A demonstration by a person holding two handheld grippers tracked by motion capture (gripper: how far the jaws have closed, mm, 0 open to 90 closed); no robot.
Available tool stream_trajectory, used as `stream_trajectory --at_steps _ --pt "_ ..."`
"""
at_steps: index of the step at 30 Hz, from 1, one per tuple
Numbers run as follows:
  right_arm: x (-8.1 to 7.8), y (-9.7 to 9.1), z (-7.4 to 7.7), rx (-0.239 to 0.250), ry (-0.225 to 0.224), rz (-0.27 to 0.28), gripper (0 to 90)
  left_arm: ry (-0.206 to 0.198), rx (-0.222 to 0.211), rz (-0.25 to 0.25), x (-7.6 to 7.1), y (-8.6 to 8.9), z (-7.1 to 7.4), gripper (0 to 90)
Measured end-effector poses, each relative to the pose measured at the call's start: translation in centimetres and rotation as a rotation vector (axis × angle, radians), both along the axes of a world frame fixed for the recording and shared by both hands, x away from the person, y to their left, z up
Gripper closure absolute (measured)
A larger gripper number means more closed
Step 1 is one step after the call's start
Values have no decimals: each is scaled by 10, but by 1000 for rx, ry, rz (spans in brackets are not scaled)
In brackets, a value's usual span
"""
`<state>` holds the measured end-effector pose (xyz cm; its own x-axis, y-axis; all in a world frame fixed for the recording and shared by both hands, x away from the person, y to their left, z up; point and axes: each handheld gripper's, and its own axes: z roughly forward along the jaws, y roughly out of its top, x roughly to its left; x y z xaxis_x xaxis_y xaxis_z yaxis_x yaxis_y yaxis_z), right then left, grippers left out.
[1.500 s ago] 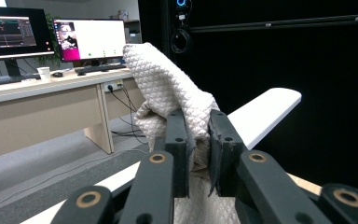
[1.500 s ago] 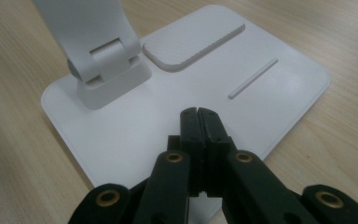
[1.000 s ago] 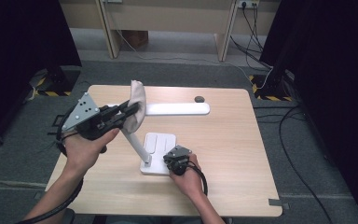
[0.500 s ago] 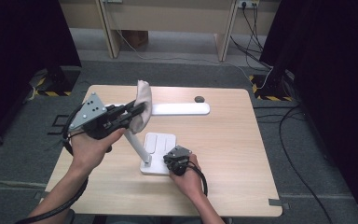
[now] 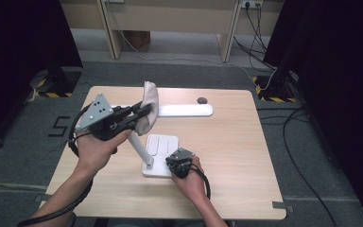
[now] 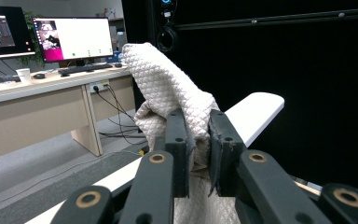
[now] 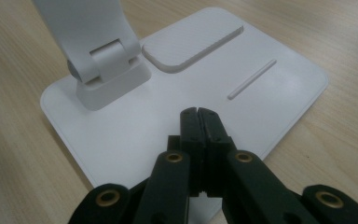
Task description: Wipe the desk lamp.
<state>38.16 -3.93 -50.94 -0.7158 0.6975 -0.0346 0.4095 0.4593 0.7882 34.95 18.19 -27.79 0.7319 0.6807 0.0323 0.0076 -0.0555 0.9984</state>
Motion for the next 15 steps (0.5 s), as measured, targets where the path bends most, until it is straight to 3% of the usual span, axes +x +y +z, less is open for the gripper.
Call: stream_trajectory --at_steps 15 --pt "0 0 0 1 0 -1 900 0 0 -11 1 -9 0 801"
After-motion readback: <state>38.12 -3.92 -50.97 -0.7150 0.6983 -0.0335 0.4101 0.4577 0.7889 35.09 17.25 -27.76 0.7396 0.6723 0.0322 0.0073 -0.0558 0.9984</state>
